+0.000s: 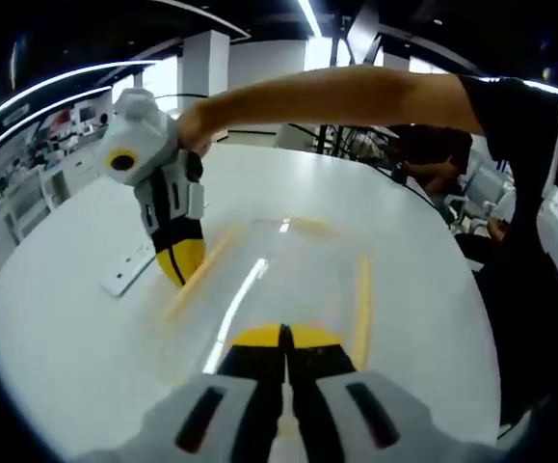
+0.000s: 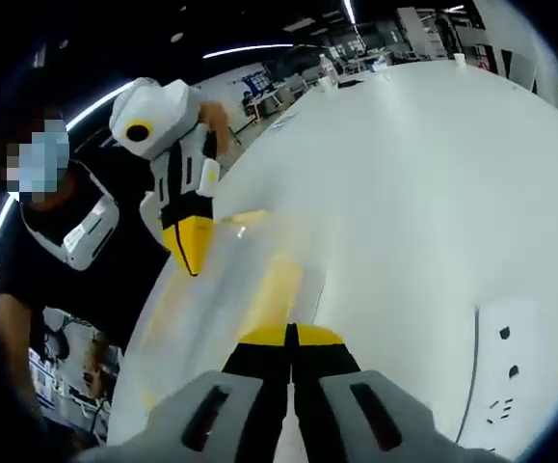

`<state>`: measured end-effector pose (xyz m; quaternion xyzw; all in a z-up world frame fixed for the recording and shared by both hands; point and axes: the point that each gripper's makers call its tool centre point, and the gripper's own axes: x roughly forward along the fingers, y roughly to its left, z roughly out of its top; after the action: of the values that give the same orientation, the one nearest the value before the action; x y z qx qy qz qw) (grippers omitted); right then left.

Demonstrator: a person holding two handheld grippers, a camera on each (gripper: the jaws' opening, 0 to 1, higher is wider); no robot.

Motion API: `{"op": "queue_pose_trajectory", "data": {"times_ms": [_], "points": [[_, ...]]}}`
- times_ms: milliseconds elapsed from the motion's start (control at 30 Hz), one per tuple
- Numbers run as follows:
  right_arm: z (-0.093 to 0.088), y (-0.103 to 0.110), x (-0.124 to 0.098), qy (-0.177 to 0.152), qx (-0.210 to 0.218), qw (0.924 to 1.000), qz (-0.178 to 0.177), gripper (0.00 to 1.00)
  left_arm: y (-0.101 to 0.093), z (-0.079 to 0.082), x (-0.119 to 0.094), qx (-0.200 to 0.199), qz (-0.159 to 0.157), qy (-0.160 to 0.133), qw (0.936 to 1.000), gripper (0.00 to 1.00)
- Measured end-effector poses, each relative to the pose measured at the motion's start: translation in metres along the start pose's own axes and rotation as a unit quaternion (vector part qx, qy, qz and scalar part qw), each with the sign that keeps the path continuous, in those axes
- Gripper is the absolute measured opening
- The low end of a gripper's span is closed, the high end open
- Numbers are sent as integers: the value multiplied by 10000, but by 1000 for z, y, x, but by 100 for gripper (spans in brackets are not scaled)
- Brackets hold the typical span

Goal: Snap each plastic latch of the storage box into its locked position after aligning the lid with the box until every specified latch is closed and the lid sits flush.

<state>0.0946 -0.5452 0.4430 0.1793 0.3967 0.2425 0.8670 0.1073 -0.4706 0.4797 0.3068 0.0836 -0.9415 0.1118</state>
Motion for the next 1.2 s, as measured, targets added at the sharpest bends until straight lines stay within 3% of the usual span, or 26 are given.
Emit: {"op": "queue_pose_trajectory", "data": {"times_ms": [767,800,1033,1067,1133,1200], "points": [[5,9,-1,249,211,9981,529,0,-3,1,3,-82,163,183,9997,0],[4,8,0,265,389,9975,520,0,-4,1,3,-73,164,200,9996,0],[5,1,-2,435,112,9964,718,0,-2,0,2,-53,201,228,9995,0],[16,4,-2,164,83,9968,772,0,-3,0,2,-77,192,209,9996,0],[9,2,0,236,397,9960,771,0,-3,0,3,-65,209,199,9996,0],[6,0,-1,168,356,9960,796,0,-3,0,3,-70,221,200,9995,0]]}}
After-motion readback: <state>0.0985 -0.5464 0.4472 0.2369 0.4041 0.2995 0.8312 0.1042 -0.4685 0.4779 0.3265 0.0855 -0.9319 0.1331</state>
